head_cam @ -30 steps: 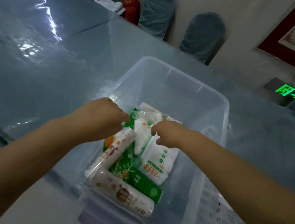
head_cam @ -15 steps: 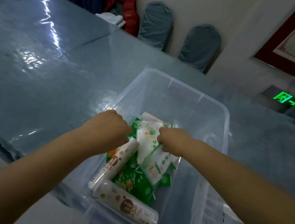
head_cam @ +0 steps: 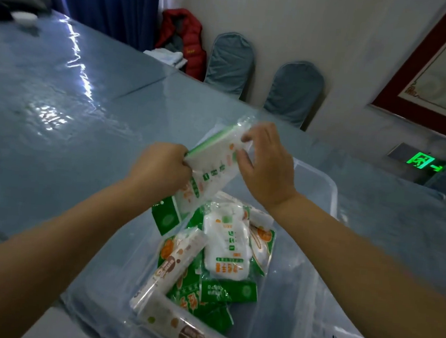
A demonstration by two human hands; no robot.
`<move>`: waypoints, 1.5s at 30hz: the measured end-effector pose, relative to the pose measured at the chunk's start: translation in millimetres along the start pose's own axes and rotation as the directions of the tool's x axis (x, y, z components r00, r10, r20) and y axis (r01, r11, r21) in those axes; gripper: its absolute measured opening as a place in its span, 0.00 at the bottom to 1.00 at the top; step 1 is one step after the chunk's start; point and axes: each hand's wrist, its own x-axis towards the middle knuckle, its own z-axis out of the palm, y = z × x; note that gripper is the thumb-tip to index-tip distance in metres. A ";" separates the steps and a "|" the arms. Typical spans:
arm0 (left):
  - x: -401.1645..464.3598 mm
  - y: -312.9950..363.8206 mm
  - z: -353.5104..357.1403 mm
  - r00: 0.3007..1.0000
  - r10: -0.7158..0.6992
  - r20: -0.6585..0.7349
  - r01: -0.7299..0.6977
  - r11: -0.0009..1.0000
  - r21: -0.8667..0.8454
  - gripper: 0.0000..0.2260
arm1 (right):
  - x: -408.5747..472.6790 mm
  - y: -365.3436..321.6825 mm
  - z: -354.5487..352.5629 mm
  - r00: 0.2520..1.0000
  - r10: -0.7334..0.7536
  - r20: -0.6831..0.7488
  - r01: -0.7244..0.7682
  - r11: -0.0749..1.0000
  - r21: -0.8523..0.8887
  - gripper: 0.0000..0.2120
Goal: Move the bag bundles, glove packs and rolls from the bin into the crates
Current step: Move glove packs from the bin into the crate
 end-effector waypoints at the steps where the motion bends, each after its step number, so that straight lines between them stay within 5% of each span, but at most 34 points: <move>1: 3.9 -5.2 1.0 0.998 -0.015 -0.053 0.013 1.000 -0.023 0.06 | -6.0 8.6 9.1 0.994 0.096 -0.042 -0.095 0.995 0.031 0.05; 4: 5.3 -14.8 12.4 0.990 -0.059 -0.125 0.042 0.990 -0.135 0.04 | -30.5 41.4 41.6 0.910 0.369 0.191 -0.362 0.929 -0.073 0.03; 6: 2.9 -17.7 19.9 0.984 -0.062 -0.165 0.030 0.981 -0.192 0.05 | -50.0 54.9 63.8 0.758 0.423 0.497 -0.331 0.905 -0.267 0.05; 8: 1.2 -20.1 24.3 0.981 -0.056 -0.183 0.015 0.975 -0.220 0.04 | -65.8 57.9 84.7 0.672 0.376 0.638 -0.227 0.924 -0.307 0.09; 15: 1.3 -22.8 28.7 0.985 -0.046 -0.167 0.004 0.969 -0.248 0.03 | -96.2 58.6 125.8 0.462 0.291 0.838 0.024 0.940 -0.340 0.23; 18: 0.8 -21.8 28.2 0.986 -0.048 -0.161 0.008 0.970 -0.244 0.02 | -99.2 63.7 122.1 0.462 0.384 0.800 0.012 0.899 -0.438 0.20; 24: -2.2 -17.9 24.4 0.988 -0.030 -0.149 -0.009 0.968 -0.249 0.05 | -91.6 74.3 87.0 0.301 0.454 0.839 -0.097 0.889 -0.447 0.11; 26: -4.0 -16.6 23.5 0.989 -0.023 -0.149 -0.013 0.971 -0.240 0.05 | -76.0 72.8 67.9 0.321 0.427 0.845 -0.222 0.902 -0.371 0.07; 29: -6.0 -15.6 23.1 0.989 -0.013 -0.144 -0.018 0.978 -0.210 0.05 | -50.3 64.6 27.3 0.488 0.400 0.776 -0.375 0.899 -0.227 0.11; 35: -6.5 -11.4 14.6 0.999 -0.036 -0.022 0.027 0.948 -0.316 0.04 | -19.5 41.0 -59.4 0.680 0.295 0.671 -0.398 0.917 0.000 0.07; 42: -28.6 3.0 -2.6 0.939 0.111 0.325 0.175 0.660 -0.731 0.08 | 0.1 22.1 -107.6 0.793 0.429 0.433 -0.567 0.780 0.265 0.08; 45: -42.3 10.4 -5.5 0.862 0.256 0.438 0.253 0.532 -0.808 0.09 | -8.0 18.9 -105.8 0.755 0.543 0.367 -0.655 0.614 0.440 0.08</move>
